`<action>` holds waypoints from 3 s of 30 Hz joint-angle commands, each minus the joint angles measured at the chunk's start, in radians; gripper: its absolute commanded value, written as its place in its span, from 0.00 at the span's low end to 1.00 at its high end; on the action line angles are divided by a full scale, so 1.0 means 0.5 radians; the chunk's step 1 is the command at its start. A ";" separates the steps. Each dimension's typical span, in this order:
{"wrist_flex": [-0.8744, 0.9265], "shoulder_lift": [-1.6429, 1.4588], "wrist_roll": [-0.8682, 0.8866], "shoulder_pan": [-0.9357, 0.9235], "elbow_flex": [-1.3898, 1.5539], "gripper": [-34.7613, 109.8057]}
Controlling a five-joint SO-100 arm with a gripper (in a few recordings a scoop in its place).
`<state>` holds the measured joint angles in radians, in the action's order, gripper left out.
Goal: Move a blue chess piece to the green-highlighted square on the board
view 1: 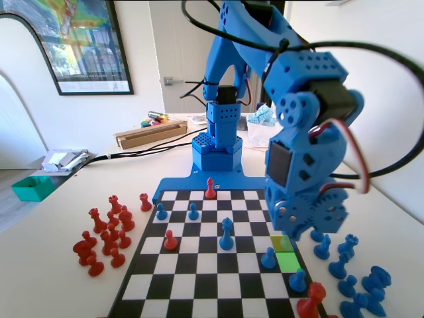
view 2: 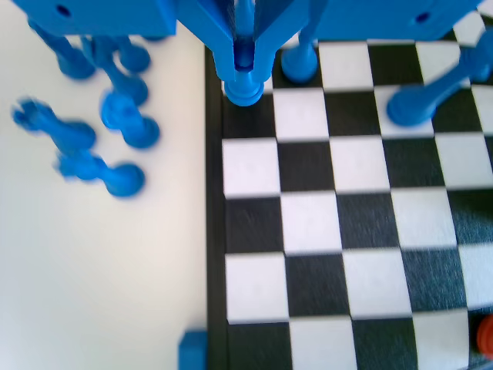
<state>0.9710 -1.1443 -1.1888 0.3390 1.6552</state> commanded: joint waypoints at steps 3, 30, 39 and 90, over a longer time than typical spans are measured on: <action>0.058 -0.058 0.006 -0.025 -0.212 0.25; -0.018 0.144 0.021 -0.049 -0.313 0.25; -0.046 0.138 0.034 -0.058 -0.310 0.34; 1.359 -2.464 -0.841 -0.279 0.150 0.29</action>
<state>1.5754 -2.1936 -1.5263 0.2132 1.7104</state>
